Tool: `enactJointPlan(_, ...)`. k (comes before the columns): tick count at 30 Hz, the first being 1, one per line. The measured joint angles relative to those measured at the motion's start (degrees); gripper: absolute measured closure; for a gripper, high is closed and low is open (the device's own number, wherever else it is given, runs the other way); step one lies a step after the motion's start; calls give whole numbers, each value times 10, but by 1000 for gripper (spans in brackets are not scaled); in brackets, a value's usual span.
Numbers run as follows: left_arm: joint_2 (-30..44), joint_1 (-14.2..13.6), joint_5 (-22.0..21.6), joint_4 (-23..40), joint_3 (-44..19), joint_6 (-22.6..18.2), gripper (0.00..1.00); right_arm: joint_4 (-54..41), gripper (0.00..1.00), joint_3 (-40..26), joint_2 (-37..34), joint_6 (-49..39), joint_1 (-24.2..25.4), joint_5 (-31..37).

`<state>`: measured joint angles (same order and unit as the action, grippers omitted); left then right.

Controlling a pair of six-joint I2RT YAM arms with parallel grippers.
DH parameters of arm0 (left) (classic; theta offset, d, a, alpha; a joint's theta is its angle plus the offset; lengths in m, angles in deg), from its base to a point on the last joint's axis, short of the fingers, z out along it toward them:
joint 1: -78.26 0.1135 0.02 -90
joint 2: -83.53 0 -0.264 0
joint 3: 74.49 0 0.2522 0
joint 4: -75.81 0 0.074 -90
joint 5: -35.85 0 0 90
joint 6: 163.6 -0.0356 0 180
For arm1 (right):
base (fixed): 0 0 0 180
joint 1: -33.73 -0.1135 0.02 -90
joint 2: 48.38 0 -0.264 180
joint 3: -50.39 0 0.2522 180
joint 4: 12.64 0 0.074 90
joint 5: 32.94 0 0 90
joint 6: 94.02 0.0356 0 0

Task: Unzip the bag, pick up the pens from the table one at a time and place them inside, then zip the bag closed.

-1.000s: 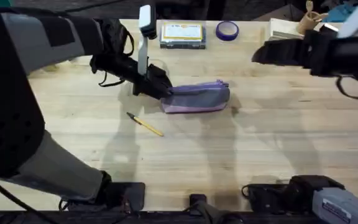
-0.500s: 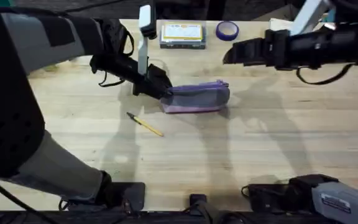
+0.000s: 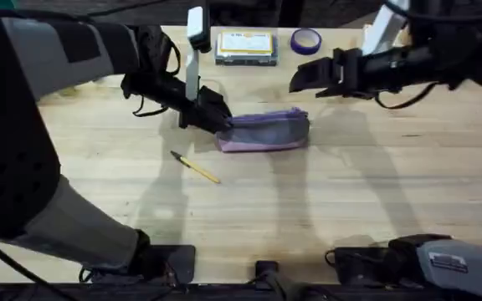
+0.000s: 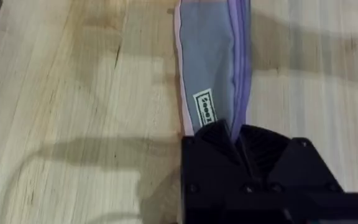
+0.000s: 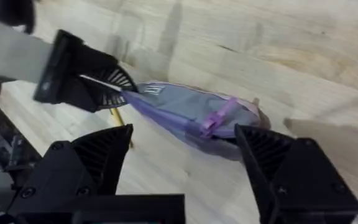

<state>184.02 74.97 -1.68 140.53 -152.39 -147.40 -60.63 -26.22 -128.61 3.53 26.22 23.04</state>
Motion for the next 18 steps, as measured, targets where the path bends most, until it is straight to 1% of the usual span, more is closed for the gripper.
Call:
enactJointPlan(8, 0, 0, 0, 0, 0, 0, 958, 28, 4, 0, -75, 2, 0, 1)
enactJointPlan(18, 0, 0, 0, 0, 0, 0, 958, 39, 4, 0, -130, 29, -2, 1)
